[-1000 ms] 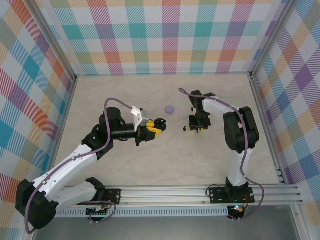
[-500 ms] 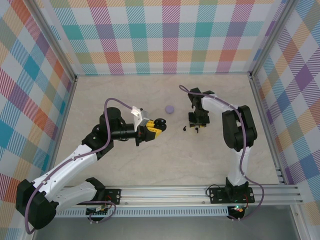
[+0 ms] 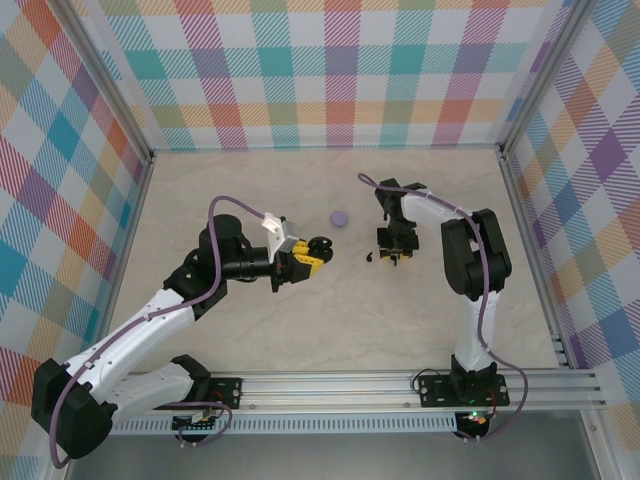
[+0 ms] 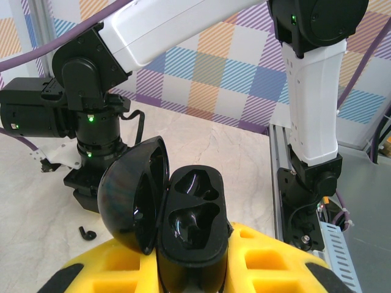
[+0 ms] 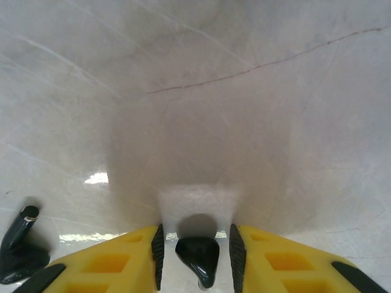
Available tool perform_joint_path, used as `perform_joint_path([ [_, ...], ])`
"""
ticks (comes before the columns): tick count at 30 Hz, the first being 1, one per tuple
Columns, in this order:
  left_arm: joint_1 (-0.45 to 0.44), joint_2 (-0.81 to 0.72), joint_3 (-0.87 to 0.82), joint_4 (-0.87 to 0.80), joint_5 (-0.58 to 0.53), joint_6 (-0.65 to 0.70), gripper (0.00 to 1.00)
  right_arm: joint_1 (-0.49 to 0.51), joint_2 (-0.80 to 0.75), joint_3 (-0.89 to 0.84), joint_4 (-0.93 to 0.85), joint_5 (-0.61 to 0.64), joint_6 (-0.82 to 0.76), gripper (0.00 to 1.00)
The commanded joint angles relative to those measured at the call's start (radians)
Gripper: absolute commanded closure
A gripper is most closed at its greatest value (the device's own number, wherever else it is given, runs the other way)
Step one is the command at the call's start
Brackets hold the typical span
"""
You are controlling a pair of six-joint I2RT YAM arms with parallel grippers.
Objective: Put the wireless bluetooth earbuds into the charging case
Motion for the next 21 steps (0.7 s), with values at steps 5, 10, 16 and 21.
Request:
perform_joint_path([
  [5,-0.016,-0.001,0.007,0.021,0.000,0.004,0.96,-0.004,0.036,0.022,-0.037,0.010,0.023,0.67],
  [10,-0.016,0.003,0.008,0.023,0.000,0.004,0.96,-0.002,0.033,0.016,-0.043,0.012,0.025,0.68],
  [16,-0.015,0.003,0.008,0.024,0.001,0.002,0.96,-0.003,0.033,0.013,-0.041,0.019,0.027,0.72],
  [21,-0.015,0.003,0.008,0.023,0.001,0.004,0.96,-0.003,0.031,0.011,-0.042,0.024,0.028,0.77],
])
